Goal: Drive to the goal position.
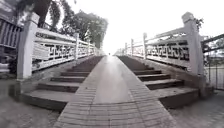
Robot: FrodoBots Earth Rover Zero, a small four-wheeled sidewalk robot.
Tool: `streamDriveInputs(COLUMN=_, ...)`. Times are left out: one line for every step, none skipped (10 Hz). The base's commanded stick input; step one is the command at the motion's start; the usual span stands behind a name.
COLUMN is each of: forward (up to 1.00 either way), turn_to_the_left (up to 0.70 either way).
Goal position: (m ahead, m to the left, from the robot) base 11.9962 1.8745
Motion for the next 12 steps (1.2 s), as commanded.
streamDriveInputs(forward=0.45, turn_to_the_left=0.00)
streamDriveInputs(forward=0.45, turn_to_the_left=0.00)
streamDriveInputs(forward=0.45, turn_to_the_left=0.00)
streamDriveInputs(forward=0.45, turn_to_the_left=0.00)
streamDriveInputs(forward=0.45, turn_to_the_left=0.00)
streamDriveInputs(forward=0.45, turn_to_the_left=0.00)
streamDriveInputs(forward=0.45, turn_to_the_left=0.00)
streamDriveInputs(forward=0.45, turn_to_the_left=0.00)
streamDriveInputs(forward=0.45, turn_to_the_left=0.00)
streamDriveInputs(forward=0.45, turn_to_the_left=0.00)
streamDriveInputs(forward=0.45, turn_to_the_left=0.00)
streamDriveInputs(forward=0.45, turn_to_the_left=0.00)
